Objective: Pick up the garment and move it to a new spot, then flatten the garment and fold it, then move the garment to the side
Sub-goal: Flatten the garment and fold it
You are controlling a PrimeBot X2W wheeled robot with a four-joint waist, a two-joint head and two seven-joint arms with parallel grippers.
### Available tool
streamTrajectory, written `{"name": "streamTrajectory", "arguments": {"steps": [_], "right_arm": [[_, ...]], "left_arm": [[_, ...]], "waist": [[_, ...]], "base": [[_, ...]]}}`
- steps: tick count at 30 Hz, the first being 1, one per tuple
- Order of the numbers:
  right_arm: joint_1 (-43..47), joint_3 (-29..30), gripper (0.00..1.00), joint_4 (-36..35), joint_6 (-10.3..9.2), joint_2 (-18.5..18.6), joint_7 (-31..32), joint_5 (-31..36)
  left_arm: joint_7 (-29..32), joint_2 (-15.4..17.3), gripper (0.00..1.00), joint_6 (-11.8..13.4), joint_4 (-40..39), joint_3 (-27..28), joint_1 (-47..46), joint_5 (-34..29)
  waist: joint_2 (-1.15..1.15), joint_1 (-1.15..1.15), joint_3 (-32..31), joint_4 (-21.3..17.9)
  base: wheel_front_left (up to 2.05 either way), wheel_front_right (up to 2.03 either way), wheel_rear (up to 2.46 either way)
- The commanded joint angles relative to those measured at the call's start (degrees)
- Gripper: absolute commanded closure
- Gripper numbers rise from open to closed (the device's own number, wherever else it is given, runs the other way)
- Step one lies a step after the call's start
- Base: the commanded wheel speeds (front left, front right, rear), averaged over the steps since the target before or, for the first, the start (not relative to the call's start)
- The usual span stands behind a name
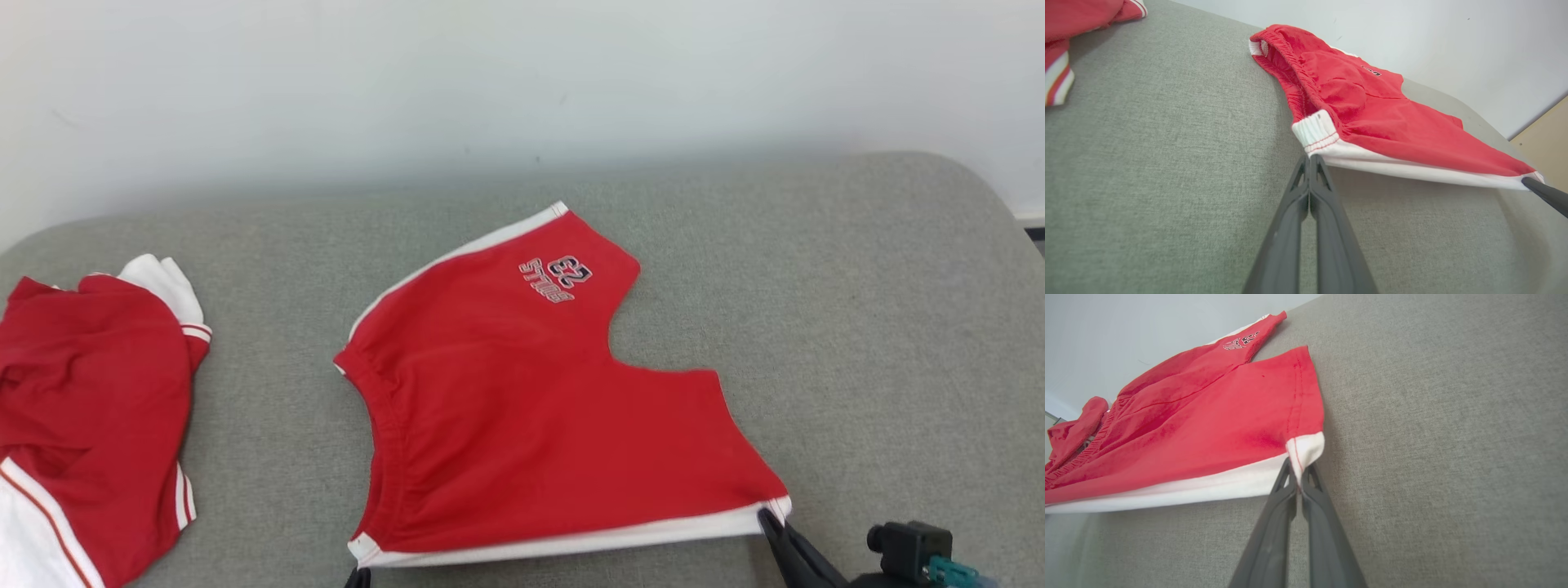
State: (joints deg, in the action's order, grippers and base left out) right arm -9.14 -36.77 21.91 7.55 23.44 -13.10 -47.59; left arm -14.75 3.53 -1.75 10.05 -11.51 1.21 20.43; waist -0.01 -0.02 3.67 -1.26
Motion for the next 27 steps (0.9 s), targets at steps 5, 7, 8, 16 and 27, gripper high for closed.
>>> {"name": "streamTrajectory", "arguments": {"steps": [5, 7, 8, 16, 27], "right_arm": [[5.0, 3.4, 1.00, -2.8, -0.12, 1.2, 2.8, 1.7], [6.6, 5.3, 1.00, -3.7, -0.12, 0.7, 4.2, 3.4], [6.9, 5.9, 1.00, -4.1, -0.12, 0.2, 4.4, 3.8], [7.1, 9.9, 1.00, -7.7, -0.12, -1.9, 5.3, 7.2], [-2.8, 10.1, 1.00, -8.4, -0.10, -3.1, 7.7, 9.8]], "left_arm": [[-0.5, -0.1, 1.00, -0.1, 0.6, 0.9, 3.0, -0.9], [-0.5, -0.2, 1.00, -0.5, 1.6, 0.8, 3.3, -1.7], [-0.5, -0.2, 1.00, -0.7, 1.9, 1.0, 3.2, -1.8], [-0.5, -0.3, 1.00, -1.3, 2.6, 1.0, 1.2, -2.4], [-0.5, -0.5, 1.00, -2.8, 2.4, -1.6, -8.2, -5.1]], "waist": [[0.01, 0.02, -1.2, 1.4], [0.01, 0.02, -0.9, 1.7], [0.01, 0.02, -0.9, 1.7], [0.01, 0.02, -1.3, 2.1], [0.01, 0.02, 0.1, 2.4]], "base": [[0.00, 0.00, 0.00], [0.00, 0.00, 0.00], [0.00, 0.00, 0.00], [0.00, 0.00, 0.00], [0.00, 0.00, 0.00]]}}
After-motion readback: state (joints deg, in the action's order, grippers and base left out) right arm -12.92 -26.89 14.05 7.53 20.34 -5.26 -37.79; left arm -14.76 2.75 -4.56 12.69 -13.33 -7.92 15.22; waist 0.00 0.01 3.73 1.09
